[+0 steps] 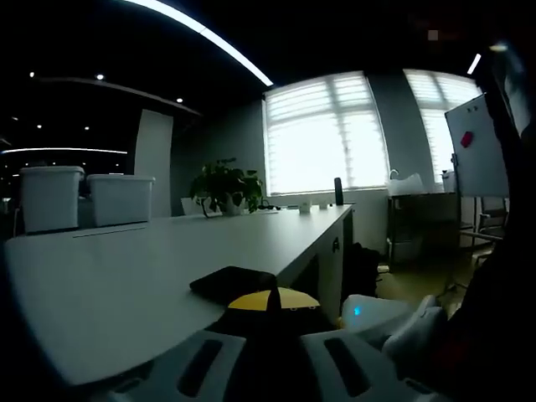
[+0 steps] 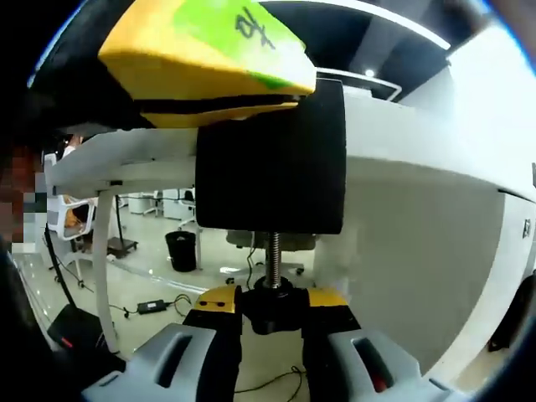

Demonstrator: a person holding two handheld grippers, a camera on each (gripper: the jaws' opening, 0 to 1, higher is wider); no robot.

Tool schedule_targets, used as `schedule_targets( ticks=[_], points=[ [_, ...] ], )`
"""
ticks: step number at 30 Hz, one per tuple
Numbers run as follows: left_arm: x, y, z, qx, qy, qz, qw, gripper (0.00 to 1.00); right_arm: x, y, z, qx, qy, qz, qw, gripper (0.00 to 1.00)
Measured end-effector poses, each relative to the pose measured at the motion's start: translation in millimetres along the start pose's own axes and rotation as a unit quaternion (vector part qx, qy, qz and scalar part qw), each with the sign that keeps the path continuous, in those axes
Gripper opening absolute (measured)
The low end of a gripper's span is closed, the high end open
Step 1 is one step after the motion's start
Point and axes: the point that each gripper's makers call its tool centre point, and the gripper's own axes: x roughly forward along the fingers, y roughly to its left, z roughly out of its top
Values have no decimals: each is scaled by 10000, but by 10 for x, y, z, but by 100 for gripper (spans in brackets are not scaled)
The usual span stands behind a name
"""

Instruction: Clamp the fixed fixture on the desktop, loosen the retaining clip, secure it to the edge of the desk, and tighten the retaining clip.

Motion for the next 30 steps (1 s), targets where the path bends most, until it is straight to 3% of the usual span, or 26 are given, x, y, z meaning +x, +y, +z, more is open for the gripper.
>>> schedule_targets(
  ticks=[5,10,12,14,18,21,22,23,27,30],
  points=[
    [19,-9,-3,213,145,10,9997,1,124,46,-46,-421,-6,895,9951,24],
    [30,-7,-3,202,243,31,9995,1,-30,139,-12,-588,-71,2069,9766,24],
    [30,-5,-13,239,277,69,9993,1,-57,181,-2,-666,-143,2389,9687,24],
    [21,11,-14,198,264,107,9994,1,-93,255,10,-448,-147,2939,9547,24],
    [17,12,-14,274,366,149,9988,1,-109,315,5,-677,-277,3840,9204,24],
    [6,22,-25,268,414,163,9986,1,-148,334,-2,-869,-339,4295,8983,25],
    [3,23,-27,266,421,165,9986,1,-123,328,-7,-901,-314,4324,8966,25],
    [-2,24,-30,262,429,171,9986,1,-132,336,-59,-1278,-342,4337,8913,25],
    [-22,27,-47,219,443,244,9985,1,-116,394,-67,-1238,-398,4320,8924,26],
    [-36,28,-56,214,440,304,9983,1,-107,332,-73,-1307,-314,3870,9122,27]
  ],
)
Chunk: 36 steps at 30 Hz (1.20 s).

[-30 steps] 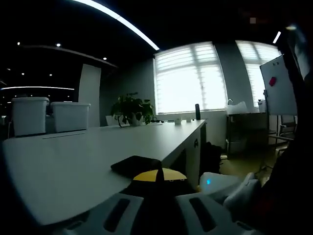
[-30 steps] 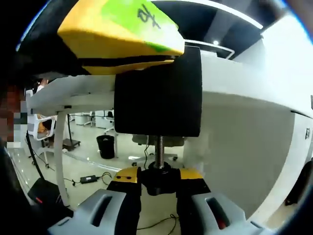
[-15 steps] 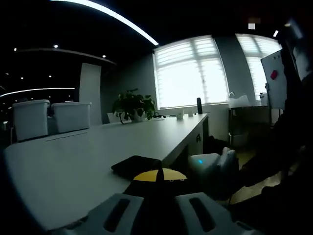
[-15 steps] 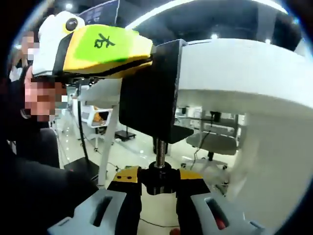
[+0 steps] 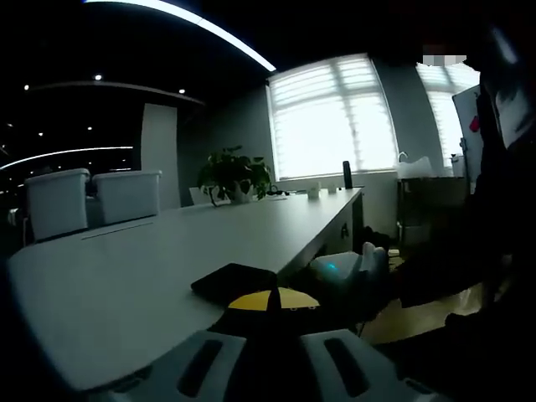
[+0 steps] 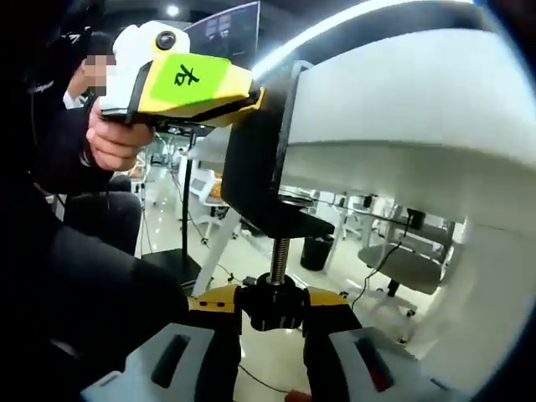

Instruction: Clamp the fixed fixture on the desktop, loosen the retaining clip, secure it to the edge of the desk, and tighten the retaining clip.

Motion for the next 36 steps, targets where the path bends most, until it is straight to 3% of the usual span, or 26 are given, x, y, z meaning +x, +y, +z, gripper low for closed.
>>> schedule_targets(
  ticks=[1,2,4,6,9,11,12,16,20,26,30,36],
  points=[
    [-6,3,-5,-2,-8,18,10000,1,-10,-18,-7,-5,52,-175,9998,29],
    [-12,5,-8,-5,-17,34,10000,1,-94,-59,51,-64,46,-643,9979,32],
    [-34,13,-22,17,-37,67,10000,1,-183,-58,97,93,-11,-1135,9935,34],
    [-49,22,-29,35,-53,81,9999,1,-259,-78,139,363,-126,-1704,9846,40],
    [-90,39,-48,161,21,109,9998,1,-261,-131,-18,749,202,-2530,9644,49],
    [-127,63,-53,135,1,141,9998,1,-275,-45,-43,1063,225,-2887,9512,51],
    [-142,71,-52,135,-17,157,9998,1,-283,-34,-35,1034,221,-3014,9476,52],
    [-163,75,-53,110,-94,119,9998,1,-275,-129,-79,1091,346,-3818,9171,51],
    [-160,61,-45,43,-125,32,9999,1,-194,-278,-165,1384,403,-4047,9030,43],
    [-132,40,-10,-27,-171,-33,9998,1,-187,-266,-36,1222,431,-4112,9023,26],
    [-104,32,14,-73,-159,-45,9998,1,-247,-264,-21,1224,491,-4048,9049,25],
    [-62,20,44,-6,-94,83,9999,1,-224,-205,21,971,489,-3152,9428,24]
  ],
)
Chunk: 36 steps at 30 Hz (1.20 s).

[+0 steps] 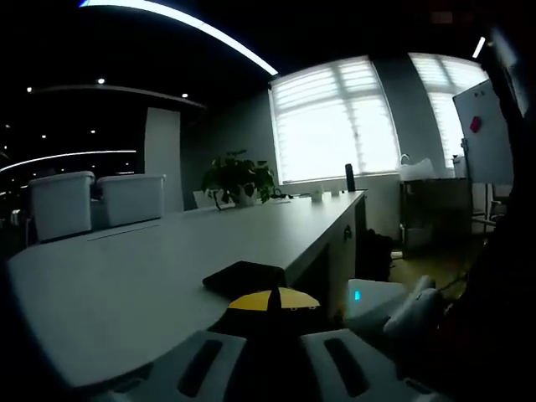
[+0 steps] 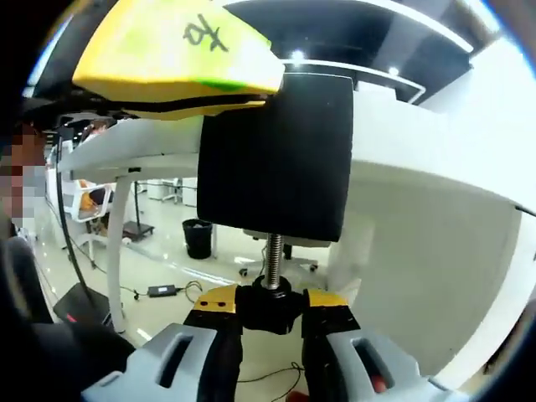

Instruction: Clamp the fixed fixture on the desktop, loosen the retaining clip, secure it to the edge of the desk, and tighten the retaining clip.

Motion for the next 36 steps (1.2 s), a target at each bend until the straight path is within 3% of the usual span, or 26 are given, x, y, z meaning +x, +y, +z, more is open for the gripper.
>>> schedule_targets(
  ticks=[5,8,10,15,17,20,22,25,27,30,32,36],
  points=[
    [41,-8,16,105,149,168,9997,1,-2,45,20,-392,-102,1173,9923,24],
    [58,6,25,93,209,231,9995,1,-7,98,30,-411,-252,1893,9807,24],
    [61,15,20,65,227,260,9994,1,55,153,28,-489,-310,2420,9685,24],
    [69,33,10,106,301,358,9988,1,54,191,30,-690,-450,3232,9427,24],
    [67,39,3,59,311,382,9988,1,71,193,23,-808,-557,3390,9357,24],
    [76,37,-24,88,392,385,9985,1,60,218,19,-796,-576,3475,9325,25],
    [70,37,-29,79,406,381,9984,1,59,240,14,-851,-587,3447,9330,25],
    [64,38,-33,52,403,386,9984,1,78,208,9,-1264,-688,3192,9367,26],
    [61,37,-35,42,388,379,9985,1,78,184,-11,-1301,-655,2926,9451,26],
    [59,36,-38,70,397,384,9984,1,-5,107,-52,-1108,-424,2313,9656,27],
    [57,38,-42,63,371,357,9987,1,-55,54,-41,-700,-359,1899,9786,33],
    [49,39,-53,114,279,287,9991,1,-121,-61,-83,-147,-178,982,9949,39]
  ],
)
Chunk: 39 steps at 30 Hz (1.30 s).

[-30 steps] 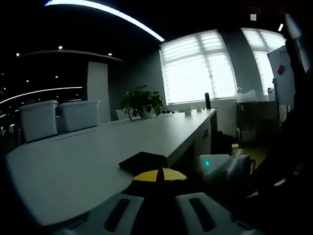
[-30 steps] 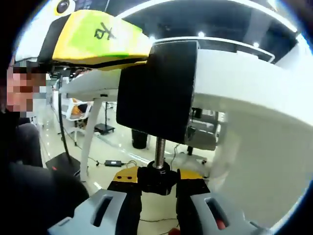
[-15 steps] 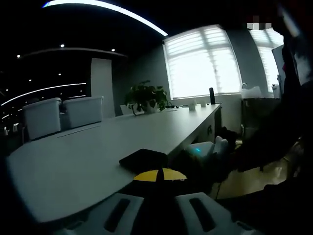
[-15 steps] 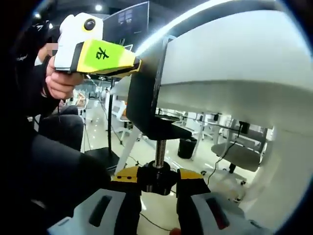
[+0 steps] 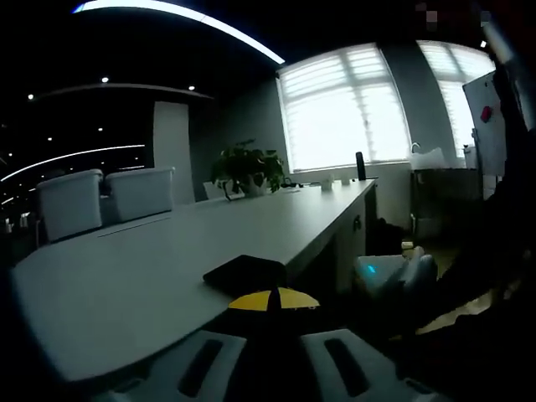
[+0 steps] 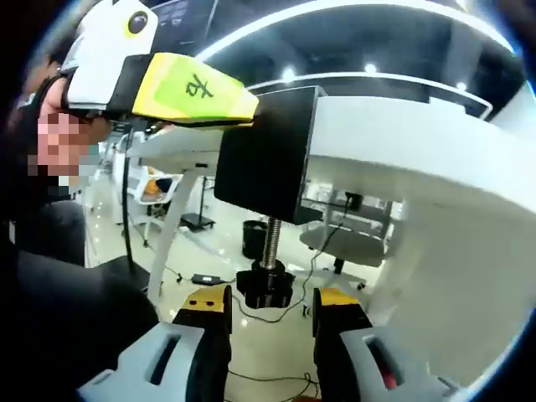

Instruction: Clamp the fixed fixture on the desktop, loosen the retaining clip, secure it to the edge of the desk, and tighten the retaining clip.

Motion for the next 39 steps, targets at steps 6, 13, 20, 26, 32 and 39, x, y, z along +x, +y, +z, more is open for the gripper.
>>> schedule_targets(
  ticks=[6,13,20,26,32,39],
  points=[
    [-3,5,6,-106,-105,-108,9998,1,-40,-38,12,524,59,-1114,9924,49],
    [-8,-18,12,107,-225,-273,9993,1,33,40,91,819,65,-1679,9824,45],
    [1,-26,27,176,-308,-345,9988,1,85,37,95,968,21,-1980,9754,39],
    [18,-16,38,33,-284,-354,9990,1,72,-96,61,618,106,-2184,9738,26],
    [21,-22,48,133,-228,-278,9993,1,115,15,105,686,59,-1547,9856,24],
    [31,-32,29,189,-103,-194,9996,1,106,26,88,1,134,-67,9999,24]
  ],
)
